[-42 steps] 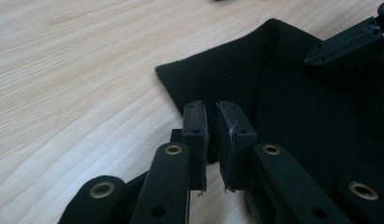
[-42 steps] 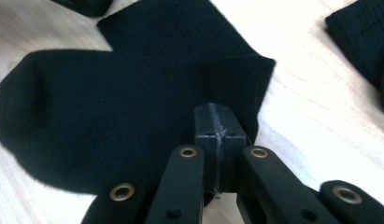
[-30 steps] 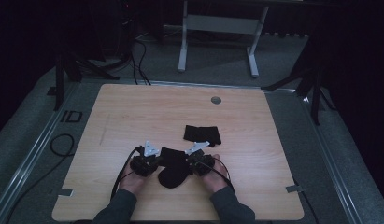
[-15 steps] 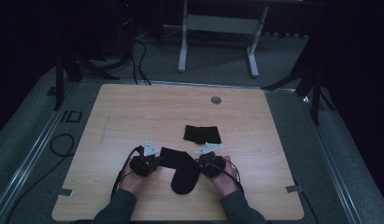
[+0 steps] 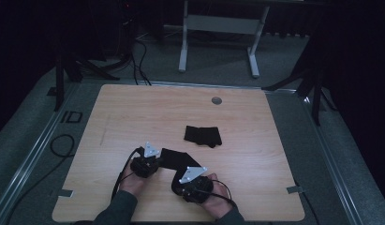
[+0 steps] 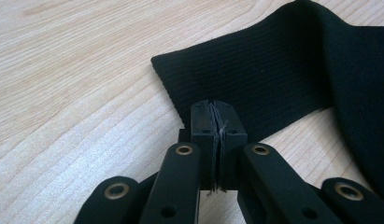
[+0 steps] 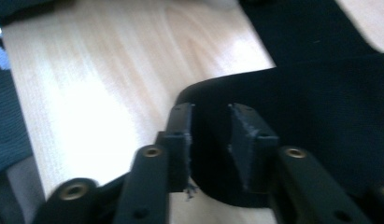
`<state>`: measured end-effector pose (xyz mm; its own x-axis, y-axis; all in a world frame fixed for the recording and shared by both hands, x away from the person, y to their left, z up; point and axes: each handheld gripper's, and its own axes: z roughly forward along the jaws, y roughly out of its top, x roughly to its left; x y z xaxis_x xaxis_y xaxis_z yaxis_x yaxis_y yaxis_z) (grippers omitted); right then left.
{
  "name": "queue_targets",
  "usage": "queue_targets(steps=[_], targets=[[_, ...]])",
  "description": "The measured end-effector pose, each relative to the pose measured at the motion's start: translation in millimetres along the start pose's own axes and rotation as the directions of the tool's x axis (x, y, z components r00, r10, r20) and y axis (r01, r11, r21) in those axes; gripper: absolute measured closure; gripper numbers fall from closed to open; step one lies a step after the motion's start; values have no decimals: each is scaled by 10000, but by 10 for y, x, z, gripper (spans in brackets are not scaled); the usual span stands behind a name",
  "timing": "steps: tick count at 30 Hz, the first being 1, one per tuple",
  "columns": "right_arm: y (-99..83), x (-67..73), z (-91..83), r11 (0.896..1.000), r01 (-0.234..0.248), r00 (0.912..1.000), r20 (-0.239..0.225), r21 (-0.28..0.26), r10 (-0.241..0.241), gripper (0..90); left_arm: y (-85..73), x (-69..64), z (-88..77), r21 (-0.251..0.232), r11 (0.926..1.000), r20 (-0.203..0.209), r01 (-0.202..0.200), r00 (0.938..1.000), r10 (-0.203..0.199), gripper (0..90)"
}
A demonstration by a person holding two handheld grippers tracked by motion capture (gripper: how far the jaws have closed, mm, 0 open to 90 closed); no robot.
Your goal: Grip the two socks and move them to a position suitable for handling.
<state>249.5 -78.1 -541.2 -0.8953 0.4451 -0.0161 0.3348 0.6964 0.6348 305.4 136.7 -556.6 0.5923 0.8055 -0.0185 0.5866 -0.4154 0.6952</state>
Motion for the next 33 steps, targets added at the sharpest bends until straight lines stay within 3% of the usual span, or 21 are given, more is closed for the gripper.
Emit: queue_targets(steps=[15,18,21,24,27,33], targets=[[-7,67,118,9990,193,9998,78,392,-196,592,3,-28,3,3,9999,-70,-123,9999,123,883],[-2,75,123,9990,244,9995,203,388,-252,650,3,-36,2,13,9998,-100,-173,9998,173,882],[2,80,128,9992,208,9992,334,335,-220,773,4,-48,6,-16,9998,-114,-183,9998,183,882],[2,48,116,9995,-197,9994,306,266,188,833,4,-50,6,-16,9998,-104,-196,9998,196,883],[-4,10,72,9990,-428,9987,272,102,425,838,4,-54,6,-19,9998,-118,-212,9997,212,883],[25,-124,-188,9933,-909,9933,652,-707,955,843,4,-70,2,27,9991,-228,-411,9989,412,881]])
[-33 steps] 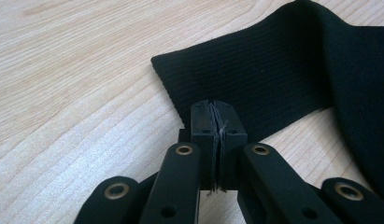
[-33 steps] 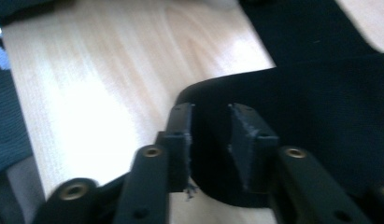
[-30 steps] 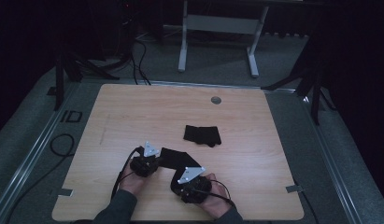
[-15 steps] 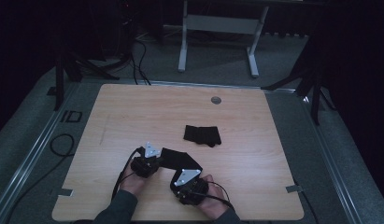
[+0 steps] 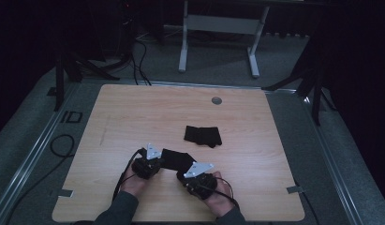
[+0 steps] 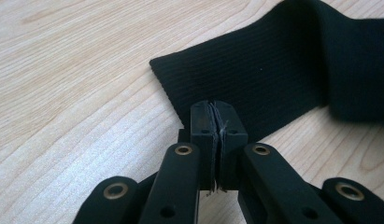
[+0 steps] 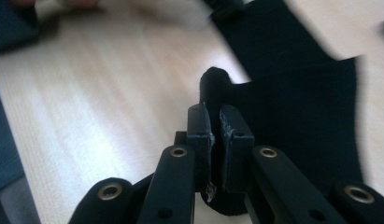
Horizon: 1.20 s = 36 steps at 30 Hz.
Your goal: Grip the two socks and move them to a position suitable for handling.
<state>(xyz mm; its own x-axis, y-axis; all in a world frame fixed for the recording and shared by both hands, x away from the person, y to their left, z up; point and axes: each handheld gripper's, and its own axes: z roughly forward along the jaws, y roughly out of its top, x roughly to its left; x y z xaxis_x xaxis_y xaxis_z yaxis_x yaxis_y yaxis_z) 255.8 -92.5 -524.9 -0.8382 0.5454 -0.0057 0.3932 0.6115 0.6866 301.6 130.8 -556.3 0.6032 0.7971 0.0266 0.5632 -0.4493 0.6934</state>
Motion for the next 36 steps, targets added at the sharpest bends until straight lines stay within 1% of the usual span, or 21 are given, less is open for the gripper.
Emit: queue_targets(steps=[5,6,7,8,9,10,12,13,14,18,20,22,23,24,25,28,30,31,32,33,36], targets=[[-2,-229,-186,9966,-604,9966,526,-557,634,844,-2,1,0,-9,10000,-2,-9,10000,9,881],[-2,-229,-186,9966,-604,9966,526,-557,634,844,-2,1,0,-9,10000,-2,-9,10000,9,881],[-12,-275,-214,9954,-713,9952,623,-637,753,844,-1,2,-1,1,10000,1,-25,10000,25,881],[-40,-383,-281,9910,-1042,9902,842,-840,1112,844,-1,2,-1,5,10000,5,-25,10000,25,881],[-52,-426,-309,9890,-1170,9879,916,-909,1253,844,-1,4,-2,15,10000,12,-29,10000,29,880],[-52,-426,-309,9890,-1170,9879,916,-909,1253,844,-2,4,-2,12,10000,17,-24,10000,24,880],[-79,-513,-366,9845,-1416,9821,1104,-1039,1529,843,-2,5,-3,10,10000,25,-24,10000,24,880],[-79,-513,-366,9845,-1416,9821,1104,-1039,1529,843,-2,5,-3,10,10000,25,-24,10000,24,879],[-131,-647,-467,9736,-1897,9692,1343,-1270,2063,843,-4,10,-8,18,10000,58,-15,10000,15,876],[-200,-779,-577,9610,-2381,9536,1537,-1409,2589,841,-8,30,-20,70,10000,88,-7,10000,6,871],[-239,-833,-608,9567,-2618,9465,1600,-1273,2803,838,-10,47,-27,96,9999,55,-28,10000,28,867],[-291,-888,-615,9499,-2946,9367,1653,-1044,3087,835,-13,61,-33,117,9999,23,18,10000,-18,863],[-291,-888,-615,9499,-2946,9367,1653,-1044,3087,835,-13,61,-33,117,9999,23,18,10000,-18,861],[-321,-914,-606,9454,-3131,9321,1618,-899,3241,830,-14,74,-38,148,9999,-12,5,10000,-4,861],[-366,-950,-572,9404,-3361,9276,1548,-516,3400,818,-13,82,-39,153,9999,-20,10,10000,-10,858],[-450,-1002,-486,9261,-3769,9157,1587,193,3693,788,-12,104,-43,168,9999,-193,-18,9998,21,845],[-493,-1040,-439,9180,-3929,9112,1576,544,3807,742,-11,120,-45,203,9998,-361,-54,9993,62,838],[-511,-1057,-425,9163,-3951,9095,1682,654,3802,719,-10,127,-47,228,9997,-479,-90,9988,101,835],[-524,-1067,-418,9135,-4006,9042,1921,711,3816,695,-9,136,-48,258,9996,-566,-118,9983,133,832],[-538,-1081,-412,9134,-3990,9015,2161,800,3749,679,-9,149,-49,260,9996,-636,-96,9979,112,830],[-580,-1132,-427,9036,-4200,8864,2515,841,3886,655,-11,173,-48,256,9997,-691,-8,9976,26,811]])
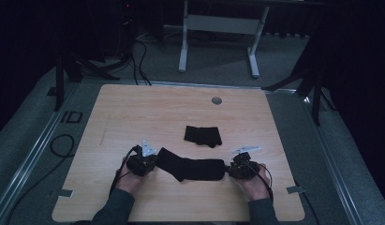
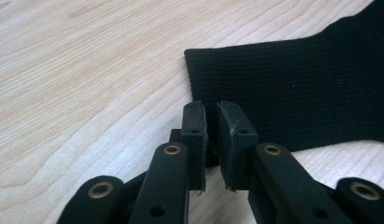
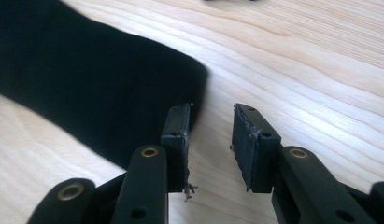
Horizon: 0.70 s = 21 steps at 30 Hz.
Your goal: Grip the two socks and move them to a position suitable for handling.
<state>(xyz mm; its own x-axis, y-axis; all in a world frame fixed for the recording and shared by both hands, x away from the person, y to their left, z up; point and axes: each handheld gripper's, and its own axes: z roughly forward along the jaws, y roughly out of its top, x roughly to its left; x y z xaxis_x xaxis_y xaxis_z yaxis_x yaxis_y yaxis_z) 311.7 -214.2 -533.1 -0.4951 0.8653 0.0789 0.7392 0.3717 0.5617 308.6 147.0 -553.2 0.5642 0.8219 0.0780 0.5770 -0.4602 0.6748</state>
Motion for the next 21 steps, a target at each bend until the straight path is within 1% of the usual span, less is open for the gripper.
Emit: queue_targets(steps=[2,3,7,10,12,14,16,21], targets=[[-8,-40,-12,10000,-66,9998,207,-47,67,645,0,10,0,6,10000,-46,-4,10000,4,805],[-10,-55,-27,9998,-84,9997,221,-159,88,638,0,11,1,-9,10000,-67,11,10000,-11,800],[5,-85,-100,9972,21,10000,48,-743,-17,619,4,28,-1,-87,9999,-107,71,9999,-72,769],[25,-75,-147,9928,192,9998,-61,-1185,-200,599,9,42,-16,-286,9994,-74,184,9998,-186,722],[35,-55,-160,9903,337,9994,-65,-1347,-349,587,10,50,-36,-449,9987,-90,228,9997,-233,692],[42,-29,-164,9897,468,9988,-62,-1354,-481,582,11,63,-55,-556,9979,-121,325,9994,-333,669],[49,0,-159,9896,588,9982,-33,-1311,-598,580,9,78,-63,-700,9962,-226,509,9984,-526,632],[63,35,-137,9884,791,9967,-71,-1299,-807,577,-5,128,-73,-713,9940,-332,824,9958,-849,612]])
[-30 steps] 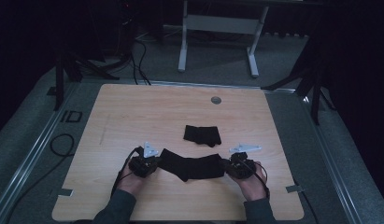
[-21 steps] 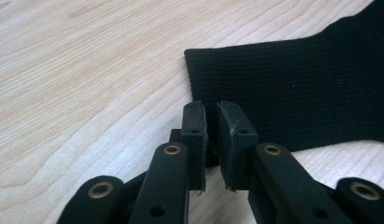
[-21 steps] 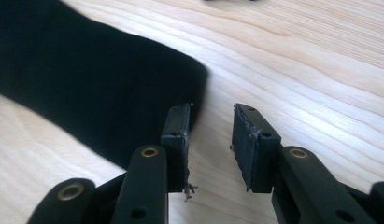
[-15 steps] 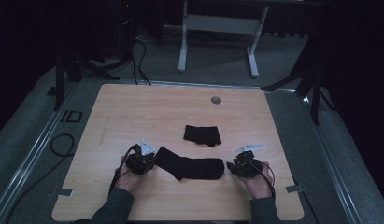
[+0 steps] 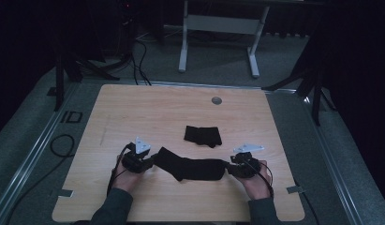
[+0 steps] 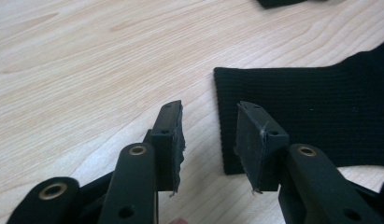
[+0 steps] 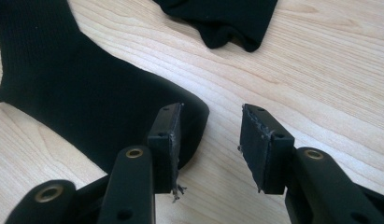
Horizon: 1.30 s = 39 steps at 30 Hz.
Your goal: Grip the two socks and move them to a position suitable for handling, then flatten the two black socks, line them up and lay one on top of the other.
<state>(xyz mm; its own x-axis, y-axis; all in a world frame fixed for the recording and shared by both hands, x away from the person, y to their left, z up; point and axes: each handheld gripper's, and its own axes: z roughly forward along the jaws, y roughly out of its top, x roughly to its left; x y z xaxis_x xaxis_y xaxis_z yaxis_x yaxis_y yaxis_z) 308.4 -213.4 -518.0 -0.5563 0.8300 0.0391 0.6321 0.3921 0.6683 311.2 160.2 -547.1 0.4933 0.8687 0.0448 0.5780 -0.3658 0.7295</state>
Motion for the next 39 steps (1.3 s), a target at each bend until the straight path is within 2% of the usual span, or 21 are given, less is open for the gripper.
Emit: queue_targets(steps=[5,15,18,27,31,35,39], targets=[[32,54,42,10000,62,10000,-59,0,-62,567,-10,8,8,123,9999,-105,78,9999,-77,608],[218,194,135,9959,878,9960,-144,-198,-881,576,-17,-1,10,168,9998,-88,90,9999,-88,598],[295,218,212,9955,911,9957,-155,-272,-915,579,-15,-11,25,224,9997,-24,59,10000,-58,594],[582,286,513,9918,1273,9912,-363,48,-1271,596,-7,-16,38,226,9997,73,62,10000,-63,594],[723,296,628,9919,1253,9900,-687,226,-1235,594,-4,-19,38,285,9996,72,61,10000,-63,588],[873,283,728,9910,1295,9893,-715,337,-1268,597,-5,-29,56,330,9994,56,102,9999,-103,583],[1027,254,847,9922,1069,9914,-824,634,-1016,608,-3,-40,65,350,9994,63,67,10000,-69,581]])
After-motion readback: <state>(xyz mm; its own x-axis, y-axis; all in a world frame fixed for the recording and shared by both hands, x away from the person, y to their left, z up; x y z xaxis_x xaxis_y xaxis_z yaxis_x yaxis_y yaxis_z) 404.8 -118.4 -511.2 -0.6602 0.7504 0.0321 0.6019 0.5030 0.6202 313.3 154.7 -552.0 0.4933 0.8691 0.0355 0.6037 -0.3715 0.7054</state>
